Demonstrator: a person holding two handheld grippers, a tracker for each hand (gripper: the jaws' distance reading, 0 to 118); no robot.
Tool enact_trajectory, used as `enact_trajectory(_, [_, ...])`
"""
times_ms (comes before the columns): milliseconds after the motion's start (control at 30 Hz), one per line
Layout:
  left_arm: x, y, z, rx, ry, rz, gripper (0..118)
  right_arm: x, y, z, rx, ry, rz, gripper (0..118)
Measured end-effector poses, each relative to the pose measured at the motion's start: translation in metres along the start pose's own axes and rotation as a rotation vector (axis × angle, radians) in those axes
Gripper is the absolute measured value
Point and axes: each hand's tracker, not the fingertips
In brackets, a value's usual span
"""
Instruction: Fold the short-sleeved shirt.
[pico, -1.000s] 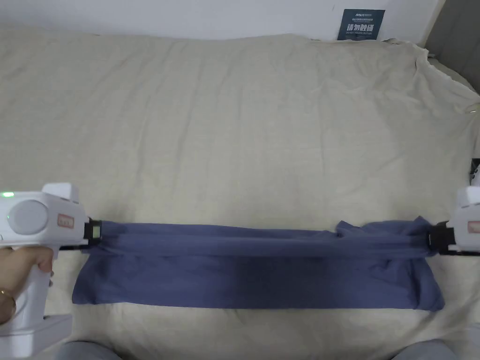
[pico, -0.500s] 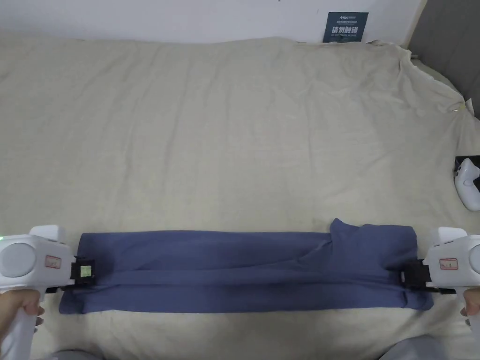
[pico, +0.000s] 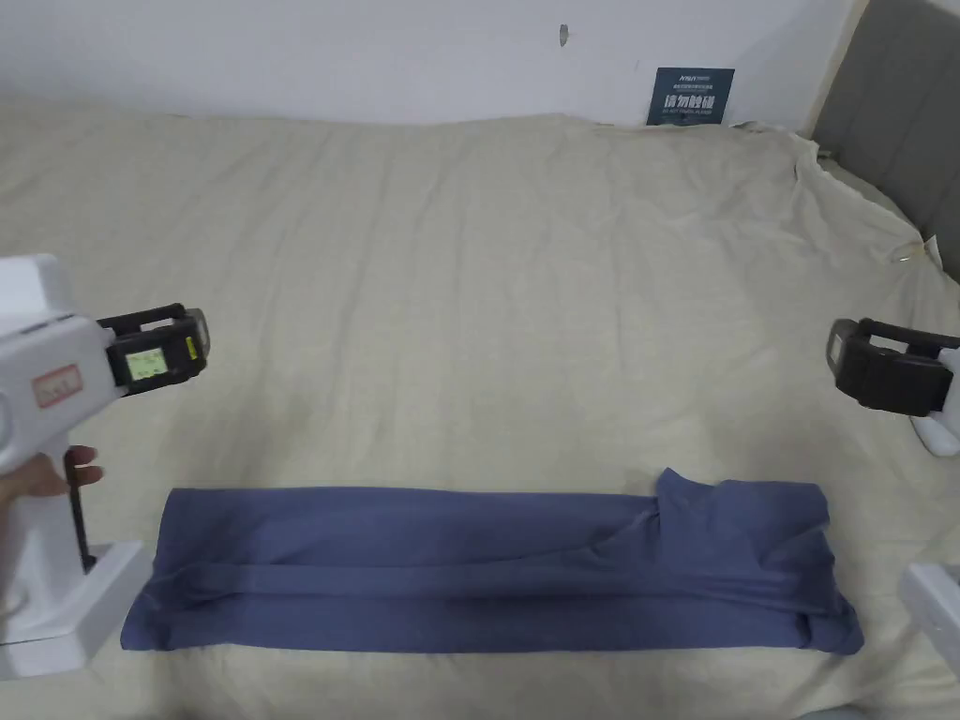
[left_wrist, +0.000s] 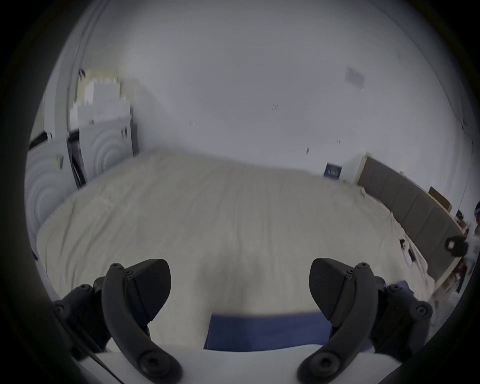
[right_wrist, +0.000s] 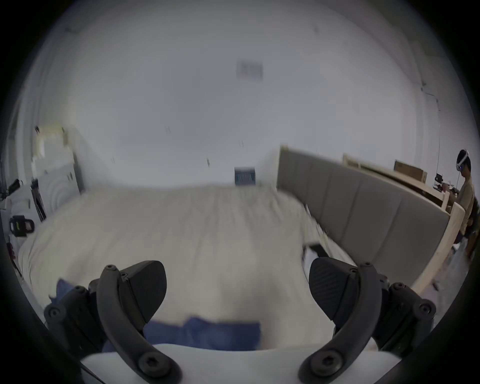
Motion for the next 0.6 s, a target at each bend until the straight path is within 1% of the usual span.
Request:
enact_trajectory(33, [0.011,-0.005,0.004,0.067,0.032,-0.030,110,-0.007,-0.004,0.004,0.069,0.010,-0.006,113])
enact_trajectory(67, [0.021,-0.011,0.007,0.131,0.049,-0.061,109,-0.013,-0.006,0.006,0.087,0.006,-0.002,115])
enact_trajectory(100, [0.029,-0.018,0.010,0.190,0.061,-0.072,106,-0.021,-0.011,0.006,0.092,-0.022,-0.002,117])
enact_trajectory(133, [0.036,-0.024,0.012,0.217,0.056,-0.066,102,-0.027,-0.016,0.008,0.109,-0.026,-0.009,118])
enact_trajectory(167, [0.041,-0.028,0.014,0.225,0.056,-0.062,96,-0.030,-0.019,0.009,0.113,-0.019,-0.016,118])
enact_trajectory(200, [0.047,-0.031,0.014,0.220,0.053,-0.064,86,-0.034,-0.022,0.010,0.106,-0.011,-0.031,118])
enact_trajectory(267, [0.051,-0.040,0.009,0.238,0.052,-0.078,75,-0.040,-0.027,0.011,0.110,0.015,-0.059,117])
enact_trajectory(300, [0.054,-0.043,0.007,0.250,0.055,-0.097,68,-0.043,-0.028,0.013,0.107,0.031,-0.059,114])
enact_trajectory(333, [0.057,-0.045,0.007,0.259,0.059,-0.116,56,-0.047,-0.030,0.014,0.102,0.033,-0.050,110])
enact_trajectory(367, [0.059,-0.046,0.007,0.267,0.061,-0.134,39,-0.044,-0.034,0.010,0.107,0.039,-0.044,102])
enact_trajectory(400, [0.064,-0.049,0.009,0.274,0.065,-0.154,16,-0.046,-0.036,0.011,0.107,0.048,-0.032,82])
enact_trajectory(433, [0.066,-0.050,0.009,0.273,0.061,-0.156,6,-0.048,-0.037,0.011,0.103,0.054,-0.027,62])
enact_trajectory(467, [0.065,-0.050,0.009,0.272,0.055,-0.150,2,-0.048,-0.038,0.011,0.098,0.060,-0.024,41])
enact_trajectory(500, [0.065,-0.050,0.009,0.263,0.034,-0.133,0,-0.048,-0.041,0.009,0.096,0.066,-0.025,17])
enact_trajectory(533, [0.068,-0.050,0.011,0.248,0.011,-0.115,0,-0.048,-0.042,0.008,0.096,0.063,-0.025,4])
enact_trajectory(600, [0.068,-0.052,0.010,0.232,-0.005,-0.112,0,-0.048,-0.043,0.008,0.101,0.052,-0.027,0])
